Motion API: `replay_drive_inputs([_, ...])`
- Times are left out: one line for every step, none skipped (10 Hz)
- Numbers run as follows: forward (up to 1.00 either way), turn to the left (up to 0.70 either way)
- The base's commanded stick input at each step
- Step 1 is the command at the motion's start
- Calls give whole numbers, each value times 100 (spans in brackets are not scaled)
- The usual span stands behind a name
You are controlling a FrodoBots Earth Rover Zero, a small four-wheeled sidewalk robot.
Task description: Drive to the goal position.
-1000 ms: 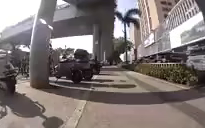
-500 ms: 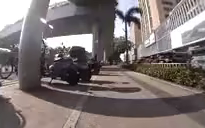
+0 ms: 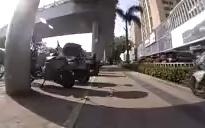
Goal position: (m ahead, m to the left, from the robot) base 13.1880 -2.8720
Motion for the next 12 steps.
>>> replay_drive_inputs([70,0])
replay_drive_inputs([70,0])
replay_drive_inputs([70,0])
replay_drive_inputs([70,0])
replay_drive_inputs([70,0])
replay_drive_inputs([70,0])
replay_drive_inputs([70,0])
replay_drive_inputs([70,0])
replay_drive_inputs([70,0])
replay_drive_inputs([70,0])
replay_drive_inputs([70,0])
replay_drive_inputs([70,1])
